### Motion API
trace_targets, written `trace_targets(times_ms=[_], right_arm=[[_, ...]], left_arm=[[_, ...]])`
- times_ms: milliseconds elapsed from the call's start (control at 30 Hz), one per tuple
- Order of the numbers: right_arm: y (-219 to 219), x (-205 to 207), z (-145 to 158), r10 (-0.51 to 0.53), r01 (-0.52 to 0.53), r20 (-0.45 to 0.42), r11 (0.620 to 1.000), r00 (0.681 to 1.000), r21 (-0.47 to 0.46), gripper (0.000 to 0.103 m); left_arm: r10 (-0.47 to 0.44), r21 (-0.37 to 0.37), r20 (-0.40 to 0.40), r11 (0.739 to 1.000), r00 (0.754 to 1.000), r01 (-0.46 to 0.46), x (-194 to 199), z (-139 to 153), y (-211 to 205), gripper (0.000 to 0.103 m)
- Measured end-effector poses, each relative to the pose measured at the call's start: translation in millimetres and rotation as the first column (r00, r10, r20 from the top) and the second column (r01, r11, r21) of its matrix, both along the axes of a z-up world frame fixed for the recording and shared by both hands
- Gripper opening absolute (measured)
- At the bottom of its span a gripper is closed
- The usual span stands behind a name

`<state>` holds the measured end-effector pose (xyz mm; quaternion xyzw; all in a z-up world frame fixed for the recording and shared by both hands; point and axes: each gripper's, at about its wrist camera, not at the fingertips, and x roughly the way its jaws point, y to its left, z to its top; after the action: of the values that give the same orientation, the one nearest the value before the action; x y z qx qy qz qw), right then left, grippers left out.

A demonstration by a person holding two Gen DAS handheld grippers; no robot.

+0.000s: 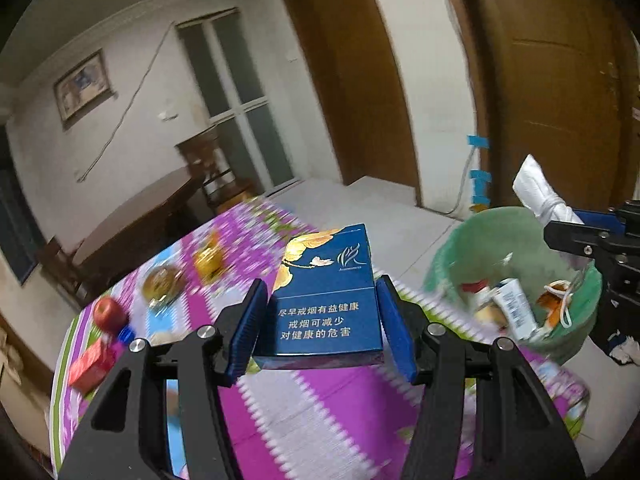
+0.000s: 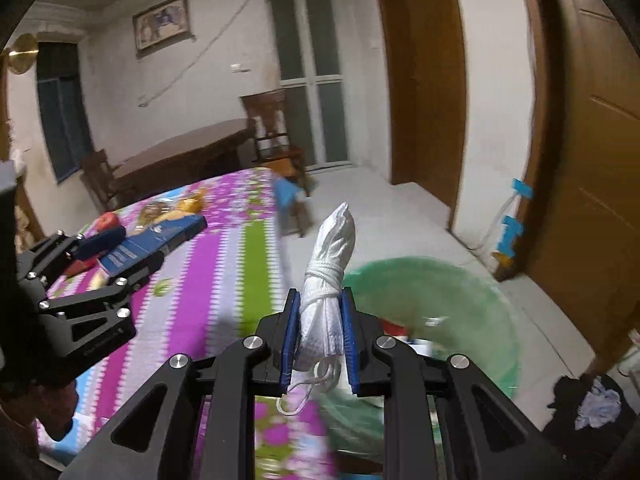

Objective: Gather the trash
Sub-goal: 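Carry the cigarette pack and white bundle over the green bin with both tools, then open both tools to drop the cigarette pack and white bundle into the bin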

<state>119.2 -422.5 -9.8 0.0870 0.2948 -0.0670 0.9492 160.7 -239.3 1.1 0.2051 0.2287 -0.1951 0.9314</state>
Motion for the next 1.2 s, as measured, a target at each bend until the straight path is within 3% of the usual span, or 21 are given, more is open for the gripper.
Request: trace_targets(times_ms=[267,633,767,900,967,1100,1200], right_arm=[[-68.1,-13.5,-6.7,-0.101,0.101,-0.052,0.995,0.994,0.005,0.022],[-110.3,-25.6,-4.8,-0.154,0.152,-0.077,0.988,0.985,-0.03,0.022],[-124.4,-23.4,-8.7,-0.154,0.155,-0.099,0.988,0.983,-0.004,0.022],[-132.6,-17.9,-13.9,-0.157,0.159,-0.123,0.987,0.98,0.011,0.022],[-133.1,-14.4,-16.7,-0.152,0.155,-0.139,0.988,0.979,0.013,0.022],[-130.3,-6.3,-23.7,-0.146,0.149,-0.176,0.989,0.973,0.005,0.022],[-130.1,1.7,-29.7,-0.144,0.148,-0.202,0.989,0.969,0.006,0.022]], left_arm=[[-0.129,0.02,0.027,0.991,0.991,0.129,-1.8,0.5,-63.8,0.054],[-0.268,0.009,0.012,0.963,0.963,0.268,0.8,-14.6,-106.3,0.054],[-0.353,-0.037,-0.046,0.935,0.934,0.352,8.7,-17.6,-110.0,0.054],[-0.464,-0.103,-0.1,0.885,0.88,0.454,15.2,-21.9,-112.4,0.054],[-0.528,-0.141,-0.139,0.848,0.838,0.511,20.8,-25.2,-114.9,0.054],[-0.574,-0.18,-0.196,0.818,0.795,0.546,32.0,-34.5,-111.5,0.054],[-0.592,-0.208,-0.214,0.805,0.777,0.556,34.5,-37.9,-108.5,0.054]])
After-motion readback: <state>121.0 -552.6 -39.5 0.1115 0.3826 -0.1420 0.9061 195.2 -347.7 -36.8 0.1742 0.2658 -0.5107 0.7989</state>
